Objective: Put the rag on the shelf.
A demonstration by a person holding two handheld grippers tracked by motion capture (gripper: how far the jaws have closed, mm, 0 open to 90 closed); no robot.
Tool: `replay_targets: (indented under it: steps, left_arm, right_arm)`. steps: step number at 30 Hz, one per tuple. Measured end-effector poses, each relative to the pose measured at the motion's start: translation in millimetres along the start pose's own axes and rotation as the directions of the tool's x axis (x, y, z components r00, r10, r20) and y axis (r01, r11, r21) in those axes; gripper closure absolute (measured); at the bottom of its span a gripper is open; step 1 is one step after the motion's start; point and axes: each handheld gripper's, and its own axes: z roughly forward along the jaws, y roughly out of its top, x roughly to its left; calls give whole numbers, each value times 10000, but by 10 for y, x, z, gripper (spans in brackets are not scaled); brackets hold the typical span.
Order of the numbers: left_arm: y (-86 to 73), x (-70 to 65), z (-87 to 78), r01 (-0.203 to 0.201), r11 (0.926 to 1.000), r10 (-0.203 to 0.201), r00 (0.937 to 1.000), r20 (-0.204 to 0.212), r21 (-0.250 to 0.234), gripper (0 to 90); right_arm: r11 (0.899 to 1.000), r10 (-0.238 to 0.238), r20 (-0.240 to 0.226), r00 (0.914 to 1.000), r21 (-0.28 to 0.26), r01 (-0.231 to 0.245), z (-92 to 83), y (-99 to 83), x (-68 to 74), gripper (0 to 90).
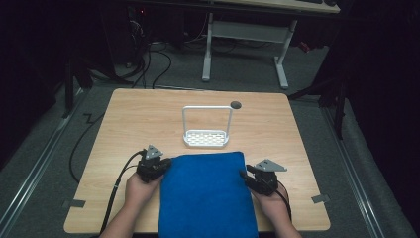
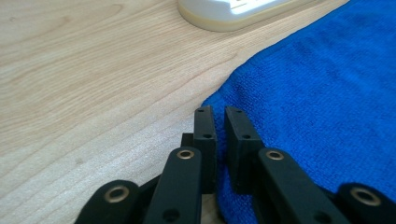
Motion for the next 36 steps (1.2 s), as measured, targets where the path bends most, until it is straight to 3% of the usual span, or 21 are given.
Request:
replay_targets:
  steps: [4, 5, 7, 10, 13, 15, 17, 23, 27, 31, 33, 35, 36]
  left_arm:
    - [2, 25, -1, 221, 9997, -222, 9996, 178, 34, 854]
    - [3, 39, -1, 316, 9995, -317, 9992, 260, 34, 854]
    - [3, 47, 0, 345, 9994, -346, 9990, 296, 24, 854]
    - [2, 40, 0, 300, 9995, -300, 9992, 257, 22, 854]
    - [1, 28, 0, 235, 9997, -235, 9995, 191, 14, 854]
    - [0, 31, 2, 259, 9997, -258, 9995, 200, -8, 853]
    - [1, 38, 0, 286, 9996, -286, 9993, 245, 16, 854]
    - [1, 38, 0, 270, 9996, -270, 9993, 247, 10, 846]
    - [0, 35, -2, 280, 9996, -280, 9995, 141, -11, 856]
    - [-2, 46, -10, 377, 9993, -377, 9993, 73, 10, 857]
    - [-5, 56, -42, 495, 9986, -493, 9988, 79, -182, 863]
    - [-12, 47, -64, 481, 9981, -480, 9988, 28, -373, 865]
    - [-13, 46, -80, 551, 9976, -549, 9985, 58, -421, 866]
  right_arm:
    - [9997, -89, 312, 9995, 218, 82, 125, 112, -71, 595]
    - [9985, 249, 458, 9986, 476, -271, 233, 207, -149, 593]
    - [9975, 202, 680, 9975, 658, -247, 316, 274, -189, 594]
    - [9960, 254, 701, 9972, 835, -313, 423, 333, -231, 585]
    - [9908, 484, 356, 9982, 1246, -525, 584, 385, -281, 586]
    - [9901, 440, 361, 9984, 1319, -484, 625, 384, -280, 617]
    - [9922, 81, 568, 9984, 1241, -151, 638, 376, -251, 682]
    - [9942, 138, 298, 9995, 1058, -169, 643, 354, -195, 865]
    - [9952, -178, 410, 9990, 964, 137, 640, 340, -165, 881]
    - [9960, -168, 354, 9992, 887, 136, 610, 336, -145, 882]
    - [9996, 208, 118, 9997, 189, -210, 536, 320, -147, 882]
    - [9978, 665, -256, 9975, -5, -665, 507, 309, -151, 882]
    - [9979, 625, -340, 9975, -127, -629, 493, 309, -148, 882]
